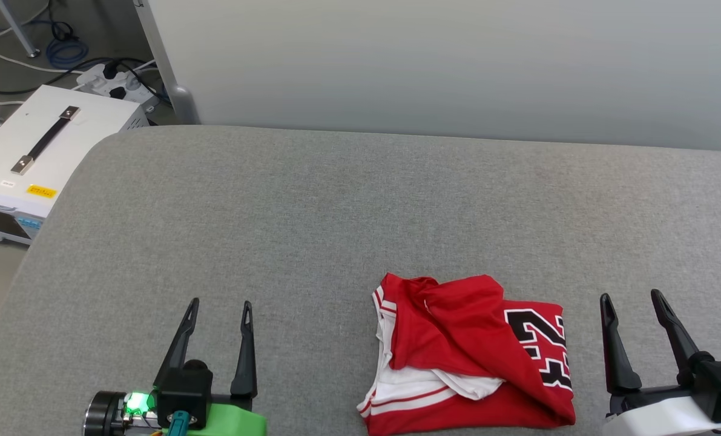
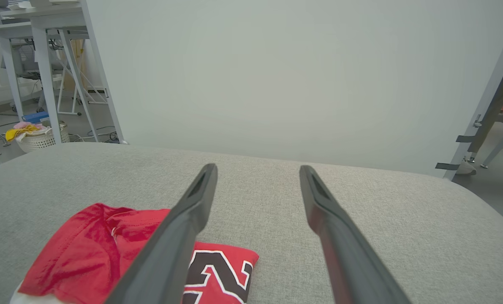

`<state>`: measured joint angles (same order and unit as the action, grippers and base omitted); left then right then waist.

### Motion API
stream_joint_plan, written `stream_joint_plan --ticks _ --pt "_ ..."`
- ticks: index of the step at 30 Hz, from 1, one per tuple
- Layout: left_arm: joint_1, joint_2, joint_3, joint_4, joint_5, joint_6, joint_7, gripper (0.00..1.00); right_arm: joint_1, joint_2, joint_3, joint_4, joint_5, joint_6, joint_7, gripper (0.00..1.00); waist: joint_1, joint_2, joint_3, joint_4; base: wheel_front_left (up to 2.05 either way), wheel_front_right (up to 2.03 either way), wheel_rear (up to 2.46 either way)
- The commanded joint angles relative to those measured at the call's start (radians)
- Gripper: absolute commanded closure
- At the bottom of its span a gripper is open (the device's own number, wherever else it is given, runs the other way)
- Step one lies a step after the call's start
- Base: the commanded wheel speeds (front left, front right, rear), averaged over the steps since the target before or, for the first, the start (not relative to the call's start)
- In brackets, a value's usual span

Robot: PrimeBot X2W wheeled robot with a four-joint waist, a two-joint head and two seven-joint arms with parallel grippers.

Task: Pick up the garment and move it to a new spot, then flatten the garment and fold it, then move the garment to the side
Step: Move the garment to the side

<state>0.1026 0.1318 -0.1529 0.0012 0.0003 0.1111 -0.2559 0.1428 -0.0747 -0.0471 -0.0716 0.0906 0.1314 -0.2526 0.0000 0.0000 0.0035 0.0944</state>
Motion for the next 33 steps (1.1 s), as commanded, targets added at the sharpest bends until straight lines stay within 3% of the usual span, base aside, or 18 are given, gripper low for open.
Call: stream_joint_plan --ticks 1,8,12,20,23,28,33 --pt "0.012 0.007 -0.001 0.002 0.002 0.008 -0.006 0.00 0.004 0.000 -0.003 -0.005 -0.008 -0.001 -0.009 0.00 0.0000 0.0000 0.002 -0.001 0.00 0.00 0.00" --pt "-0.007 0.008 -0.011 0.000 -0.002 0.007 -0.006 0.00 -0.105 -0.072 -0.063 -0.014 0.030 -0.001 -0.009 0.00 0.0000 0.0000 0.022 -0.003 0.00 0.00 0.00" --pt "-0.027 0.009 -0.016 0.002 -0.004 0.005 -0.006 0.00 -0.208 -0.168 -0.061 -0.016 0.079 -0.001 0.073 0.00 0.0000 0.0000 0.041 0.001 0.00 0.00 0.00" --pt "-0.049 0.005 -0.022 -0.001 -0.009 0.007 -0.006 0.00 -0.339 -0.386 0.088 -0.022 0.365 -0.001 0.559 0.00 0.0000 0.0000 0.079 0.017 0.00 0.00 0.00" --pt "-0.058 0.001 -0.026 -0.001 -0.011 0.008 -0.006 0.00 -0.344 -0.474 0.156 -0.023 0.529 -0.001 0.823 0.00 0.0000 0.0000 0.100 0.026 0.00 0.00 0.00" --pt "-0.076 -0.003 -0.031 -0.002 -0.013 0.006 -0.006 0.00 -0.331 -0.517 0.200 -0.007 0.686 -0.001 1.030 0.00 0.0000 0.0000 0.127 0.038 0.00 0.00 0.00" --pt "-0.106 -0.009 -0.041 0.001 -0.012 0.000 -0.006 0.00 -0.325 -0.507 0.227 0.043 0.750 -0.001 1.106 0.00 0.0000 0.0000 0.158 0.059 0.00 0.00 0.00"
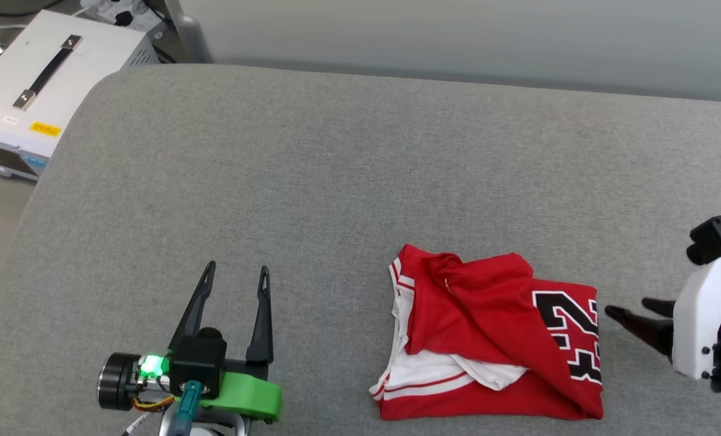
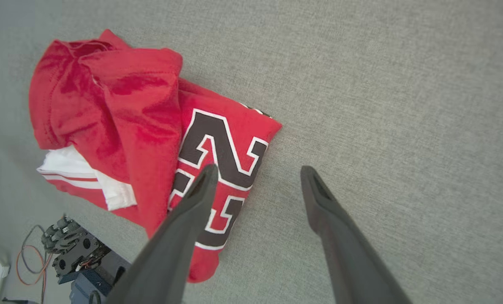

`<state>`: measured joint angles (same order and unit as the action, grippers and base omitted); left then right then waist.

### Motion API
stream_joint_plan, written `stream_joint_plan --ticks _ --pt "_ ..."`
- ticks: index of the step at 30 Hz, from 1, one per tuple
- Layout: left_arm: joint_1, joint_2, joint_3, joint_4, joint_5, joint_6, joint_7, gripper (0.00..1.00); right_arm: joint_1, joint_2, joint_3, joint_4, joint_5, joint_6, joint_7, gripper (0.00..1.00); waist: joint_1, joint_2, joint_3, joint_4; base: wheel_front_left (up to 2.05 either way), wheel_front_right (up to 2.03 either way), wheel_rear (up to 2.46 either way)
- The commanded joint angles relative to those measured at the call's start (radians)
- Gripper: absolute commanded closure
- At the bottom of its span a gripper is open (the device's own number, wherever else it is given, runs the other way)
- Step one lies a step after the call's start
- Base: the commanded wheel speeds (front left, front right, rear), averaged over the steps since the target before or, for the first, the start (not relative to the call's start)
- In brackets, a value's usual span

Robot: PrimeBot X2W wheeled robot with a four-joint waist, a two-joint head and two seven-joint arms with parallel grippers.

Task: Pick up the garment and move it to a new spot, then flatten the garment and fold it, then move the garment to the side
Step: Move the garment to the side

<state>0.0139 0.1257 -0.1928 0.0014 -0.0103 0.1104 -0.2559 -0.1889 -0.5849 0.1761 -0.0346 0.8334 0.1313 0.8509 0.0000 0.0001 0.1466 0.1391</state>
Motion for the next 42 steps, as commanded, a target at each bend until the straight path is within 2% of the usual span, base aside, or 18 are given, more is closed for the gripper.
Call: stream_joint_plan --ticks 1,12,17,21,22,23,33,42 --pt "-0.021 -0.003 -0.002 0.000 -0.002 0.000 -0.006 0.00 0.008 0.007 0.010 0.015 0.014 -0.001 0.008 0.00 0.0000 -0.0001 0.021 0.019 0.00 0.00 0.00" --pt "-0.061 -0.010 -0.004 -0.009 -0.003 -0.001 -0.006 0.00 -0.018 0.067 0.113 0.174 0.071 -0.001 -0.013 0.00 0.0000 -0.0001 0.096 0.058 0.00 0.00 0.00" --pt "-0.077 -0.017 -0.011 -0.006 -0.004 -0.001 -0.006 0.00 -0.002 0.065 0.222 0.229 0.068 -0.001 -0.020 0.00 0.0000 -0.0001 0.117 0.071 0.00 0.00 0.00" --pt "-0.087 -0.023 -0.014 -0.002 -0.006 0.000 -0.006 0.00 0.004 0.054 0.280 0.236 0.078 -0.001 -0.070 0.00 0.0000 -0.0001 0.123 0.076 0.00 0.00 0.00" --pt "-0.087 -0.024 -0.014 -0.001 -0.006 0.001 -0.006 0.00 -0.002 0.049 0.288 0.236 0.077 -0.001 -0.094 0.58 0.0000 -0.0001 0.123 0.075 0.00 0.00 0.00" --pt "-0.087 -0.024 -0.012 0.000 -0.007 0.002 -0.006 0.00 -0.010 0.045 0.293 0.235 0.073 -0.001 -0.115 1.00 0.0000 -0.0001 0.121 0.073 0.00 0.00 0.00" --pt "-0.063 -0.024 -0.011 0.006 -0.004 0.002 -0.006 0.00 -0.131 -0.027 0.304 0.163 0.050 -0.001 -0.307 1.00 0.0000 -0.0001 0.069 0.029 0.00 0.00 0.00" --pt "-0.027 -0.015 -0.002 -0.002 -0.007 0.004 -0.006 0.00 -0.200 -0.119 0.310 0.069 -0.008 -0.001 -0.379 1.00 0.0000 -0.0001 0.038 -0.084 0.00 0.00 0.00"
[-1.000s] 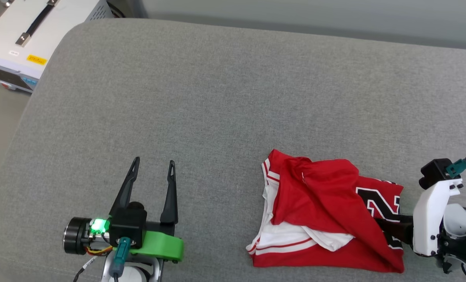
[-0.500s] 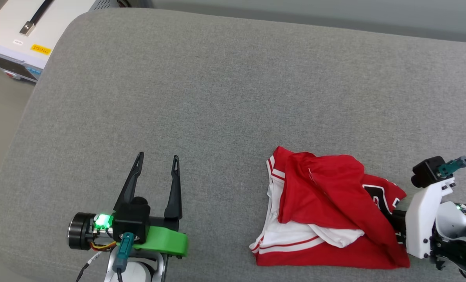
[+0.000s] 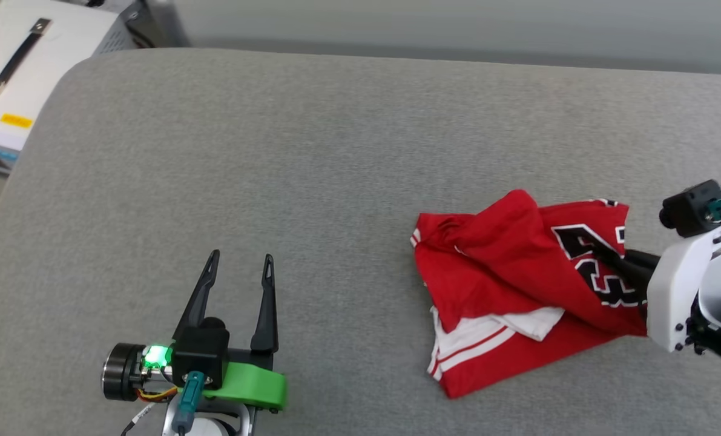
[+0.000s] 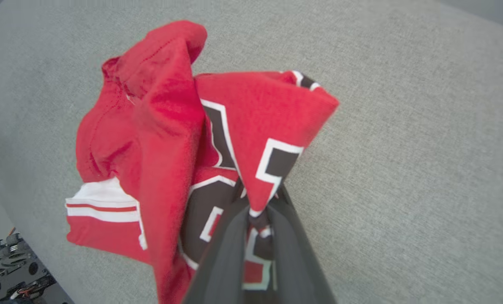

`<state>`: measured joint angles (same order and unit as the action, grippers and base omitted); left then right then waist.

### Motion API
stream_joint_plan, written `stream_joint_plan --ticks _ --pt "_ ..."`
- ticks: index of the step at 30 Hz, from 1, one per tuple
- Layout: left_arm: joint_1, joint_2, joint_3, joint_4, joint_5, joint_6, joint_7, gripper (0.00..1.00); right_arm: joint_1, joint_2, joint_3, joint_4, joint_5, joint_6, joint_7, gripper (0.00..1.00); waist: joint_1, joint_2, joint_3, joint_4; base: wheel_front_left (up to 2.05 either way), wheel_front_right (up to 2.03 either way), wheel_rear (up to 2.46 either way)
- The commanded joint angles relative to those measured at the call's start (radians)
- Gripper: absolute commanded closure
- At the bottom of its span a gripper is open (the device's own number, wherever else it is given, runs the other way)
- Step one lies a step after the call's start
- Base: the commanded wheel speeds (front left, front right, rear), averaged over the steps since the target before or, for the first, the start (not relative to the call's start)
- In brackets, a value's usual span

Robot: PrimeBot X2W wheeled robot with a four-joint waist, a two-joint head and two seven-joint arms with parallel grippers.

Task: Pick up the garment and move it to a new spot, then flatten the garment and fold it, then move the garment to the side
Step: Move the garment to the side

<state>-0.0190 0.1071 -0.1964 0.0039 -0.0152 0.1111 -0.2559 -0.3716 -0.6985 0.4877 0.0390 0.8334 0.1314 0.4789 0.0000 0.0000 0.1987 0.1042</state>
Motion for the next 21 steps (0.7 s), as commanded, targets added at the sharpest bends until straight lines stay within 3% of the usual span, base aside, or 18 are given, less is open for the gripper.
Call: stream_joint_plan --ticks 1,14,21 --pt "0.007 0.004 0.003 -0.006 -0.002 0.003 -0.006 0.00 -0.022 -0.017 -0.003 -0.016 -0.018 -0.001 -0.011 1.00 0.0000 0.0000 -0.013 -0.066 0.00 0.00 0.00" --pt "-0.033 0.023 0.007 -0.027 0.010 -0.003 -0.006 0.00 -0.051 -0.040 -0.085 -0.057 -0.069 -0.001 -0.055 1.00 0.0000 0.0000 0.069 -0.257 0.00 0.00 0.00" --pt "-0.087 0.044 -0.001 -0.044 0.022 -0.011 -0.006 0.00 -0.084 -0.065 -0.155 0.017 -0.084 -0.001 -0.069 1.00 0.0000 0.0000 0.153 -0.273 0.00 0.00 0.00"
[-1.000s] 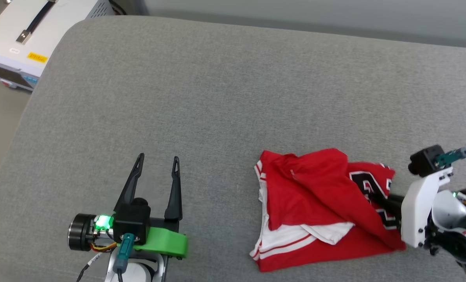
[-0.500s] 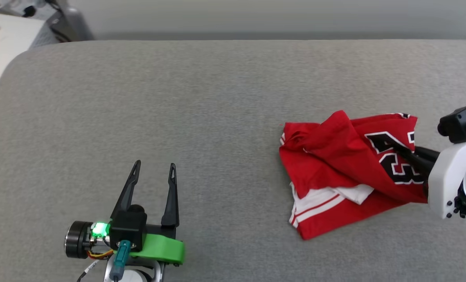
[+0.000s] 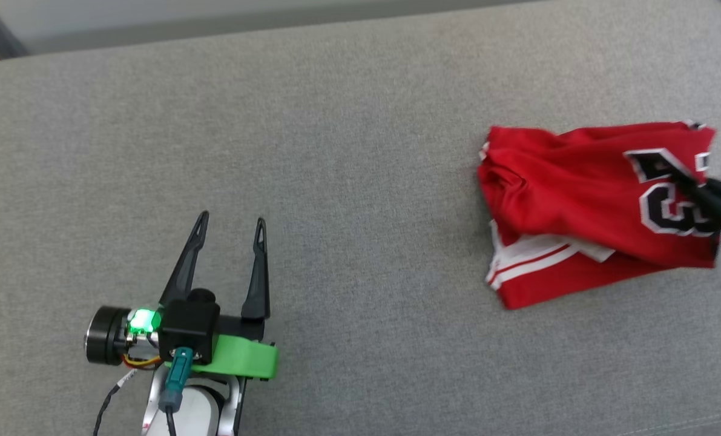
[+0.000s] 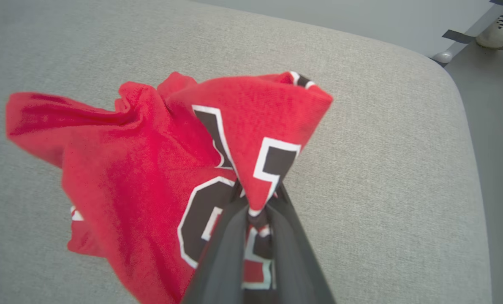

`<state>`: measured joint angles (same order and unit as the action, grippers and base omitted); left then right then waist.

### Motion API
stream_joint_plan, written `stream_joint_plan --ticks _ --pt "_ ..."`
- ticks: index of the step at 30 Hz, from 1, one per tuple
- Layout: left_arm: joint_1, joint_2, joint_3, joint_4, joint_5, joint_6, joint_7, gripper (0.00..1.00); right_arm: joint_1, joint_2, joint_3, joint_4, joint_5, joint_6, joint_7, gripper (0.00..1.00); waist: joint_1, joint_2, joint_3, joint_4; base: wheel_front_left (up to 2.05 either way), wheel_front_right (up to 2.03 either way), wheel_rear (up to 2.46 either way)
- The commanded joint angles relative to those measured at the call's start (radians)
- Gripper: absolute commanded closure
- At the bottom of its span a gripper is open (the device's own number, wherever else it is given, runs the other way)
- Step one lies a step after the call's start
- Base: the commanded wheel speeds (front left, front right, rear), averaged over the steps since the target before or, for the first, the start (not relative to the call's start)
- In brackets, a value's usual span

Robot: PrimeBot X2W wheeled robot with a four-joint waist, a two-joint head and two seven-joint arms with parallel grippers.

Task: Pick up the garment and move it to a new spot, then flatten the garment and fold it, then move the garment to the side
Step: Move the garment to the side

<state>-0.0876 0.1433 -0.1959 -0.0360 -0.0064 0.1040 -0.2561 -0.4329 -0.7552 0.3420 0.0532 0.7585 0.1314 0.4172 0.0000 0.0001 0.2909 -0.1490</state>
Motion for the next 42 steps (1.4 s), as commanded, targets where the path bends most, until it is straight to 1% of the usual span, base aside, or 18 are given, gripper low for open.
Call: stream_joint_plan --ticks 1,8,13,17,19,24,25,26,27,30,32,34,36,39,42 --pt "-0.026 0.011 -0.004 -0.007 0.015 -0.006 -0.006 0.00 -0.031 -0.017 -0.020 0.019 -0.013 -0.001 -0.008 1.00 0.0000 -0.0001 0.073 -0.017 0.00 0.00 0.00" --pt "-0.096 0.027 -0.018 -0.040 0.022 -0.011 -0.006 0.00 -0.131 -0.110 -0.115 0.184 -0.056 -0.001 -0.021 1.00 0.0000 -0.0001 0.191 0.023 0.00 0.00 0.00" --pt "-0.134 0.028 -0.029 -0.062 0.023 -0.005 -0.006 0.00 -0.212 -0.160 -0.170 0.313 -0.096 -0.001 -0.025 1.00 0.0000 -0.0001 0.257 0.051 0.00 0.00 0.00" --pt "-0.154 0.031 -0.038 -0.075 0.022 0.000 -0.006 0.00 -0.259 -0.173 -0.204 0.404 -0.147 -0.001 -0.027 1.00 0.0000 -0.0001 0.292 0.066 0.00 0.00 0.00" --pt "-0.161 0.033 -0.040 -0.080 0.021 0.003 -0.006 0.00 -0.286 -0.164 -0.233 0.451 -0.167 -0.001 -0.034 1.00 0.0000 -0.0001 0.307 0.071 0.00 0.00 0.00" --pt "-0.172 0.040 -0.045 -0.082 0.020 0.010 -0.006 0.00 -0.325 -0.139 -0.267 0.537 -0.227 -0.001 -0.072 1.00 0.0000 -0.0001 0.321 0.074 0.00 0.00 0.00" --pt "-0.173 0.041 -0.047 -0.080 0.020 0.012 -0.006 0.00 -0.329 -0.130 -0.269 0.553 -0.242 -0.001 -0.080 0.87 0.0000 -0.0001 0.317 0.072 0.00 0.00 0.00" --pt "-0.174 0.041 -0.048 -0.078 0.019 0.013 -0.006 0.00 -0.333 -0.122 -0.272 0.563 -0.255 -0.001 -0.089 0.33 0.0000 -0.0001 0.313 0.070 0.00 0.00 0.00" --pt "-0.173 0.042 -0.049 -0.074 0.017 0.015 -0.006 0.00 -0.337 -0.110 -0.276 0.574 -0.269 -0.001 -0.105 0.00 0.0000 -0.0001 0.303 0.068 0.00 0.00 0.00" --pt "-0.168 0.042 -0.051 -0.065 0.013 0.020 -0.006 0.00 -0.342 -0.088 -0.299 0.589 -0.306 -0.001 -0.174 0.00 0.0000 -0.0001 0.268 0.066 0.00 0.00 0.00" --pt "-0.159 0.042 -0.051 -0.059 0.008 0.024 -0.006 0.00 -0.335 -0.079 -0.315 0.582 -0.341 -0.001 -0.241 0.00 0.0000 -0.0001 0.239 0.064 0.00 0.00 0.00" --pt "-0.146 0.041 -0.050 -0.054 0.003 0.029 -0.006 0.00 -0.320 -0.067 -0.335 0.563 -0.381 -0.001 -0.322 0.00 0.0000 -0.0001 0.206 0.064 0.00 0.00 0.00" --pt "-0.129 0.038 -0.049 -0.049 -0.004 0.033 -0.006 0.00 -0.301 -0.042 -0.374 0.535 -0.413 -0.001 -0.412 0.00 0.0000 -0.0001 0.170 0.066 0.00 0.00 0.00" --pt "-0.095 0.034 -0.035 -0.044 -0.017 0.042 -0.006 0.00 -0.249 0.017 -0.427 0.470 -0.469 -0.001 -0.534 0.00 0.0000 -0.0001 0.118 0.067 0.00 0.00 0.00" --pt "-0.061 0.030 -0.021 -0.041 -0.029 0.048 -0.006 0.00 -0.183 0.088 -0.473 0.393 -0.515 -0.001 -0.614 0.00 0.0000 -0.0001 0.070 0.077 0.00 0.00 0.00"
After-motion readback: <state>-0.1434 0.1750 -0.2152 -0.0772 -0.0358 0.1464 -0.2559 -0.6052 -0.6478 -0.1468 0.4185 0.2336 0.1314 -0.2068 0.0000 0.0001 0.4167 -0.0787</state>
